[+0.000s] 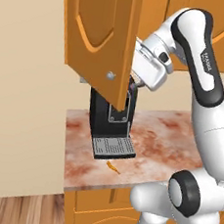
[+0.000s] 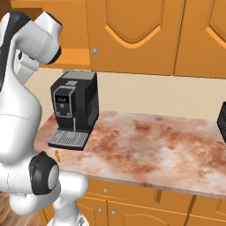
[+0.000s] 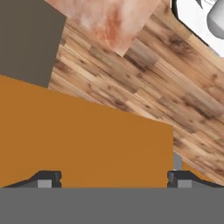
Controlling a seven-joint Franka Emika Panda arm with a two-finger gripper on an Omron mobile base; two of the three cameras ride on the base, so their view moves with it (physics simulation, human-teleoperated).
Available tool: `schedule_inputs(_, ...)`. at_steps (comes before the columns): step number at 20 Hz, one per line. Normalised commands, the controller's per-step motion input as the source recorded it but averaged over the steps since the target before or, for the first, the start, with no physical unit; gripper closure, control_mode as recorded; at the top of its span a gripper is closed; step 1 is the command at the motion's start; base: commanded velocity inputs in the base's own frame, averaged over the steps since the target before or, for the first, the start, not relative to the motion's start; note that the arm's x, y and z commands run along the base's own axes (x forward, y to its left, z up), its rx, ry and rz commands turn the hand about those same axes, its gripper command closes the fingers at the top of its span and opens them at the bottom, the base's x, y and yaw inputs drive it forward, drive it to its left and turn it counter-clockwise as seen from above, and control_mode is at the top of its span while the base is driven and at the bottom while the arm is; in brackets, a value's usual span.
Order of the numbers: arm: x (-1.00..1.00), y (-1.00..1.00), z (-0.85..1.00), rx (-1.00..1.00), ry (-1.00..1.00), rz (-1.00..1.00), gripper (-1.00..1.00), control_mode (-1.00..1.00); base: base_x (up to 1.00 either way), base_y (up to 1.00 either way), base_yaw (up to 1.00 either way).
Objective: Retrieve the tupperware from the cabinet, then place the raw meat into the tupperware to avoid contamination.
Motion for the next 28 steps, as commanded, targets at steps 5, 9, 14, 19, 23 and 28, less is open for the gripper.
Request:
schedule_inputs(5, -0.01, 0.90, -0.08, -0.09, 0.12, 0.00, -1.00, -1.00, 0.00, 0.00, 0.00)
schedule_inputs(9, 0.05, 0.73, -0.07, -0.09, 0.11, -0.01, -1.00, -1.00, 0.00, 0.00, 0.00)
schedule_inputs(14, 0.11, 0.52, -0.02, -0.05, 0.03, -0.09, -1.00, -1.00, 0.00, 0.00, 0.00)
schedule_inputs(19, 0.03, 0.15, 0.00, 0.00, -0.02, -0.09, -1.00, -1.00, 0.00, 0.00, 0.00)
schedule_inputs(23, -0.07, -0.34, -0.10, 0.00, -0.07, -0.04, -1.00, -1.00, 0.00, 0.00, 0.00)
schedule_inputs(28, 0.00, -0.70, -0.18, 0.00, -0.08, 0.00, -1.00, -1.00, 0.00, 0.00, 0.00)
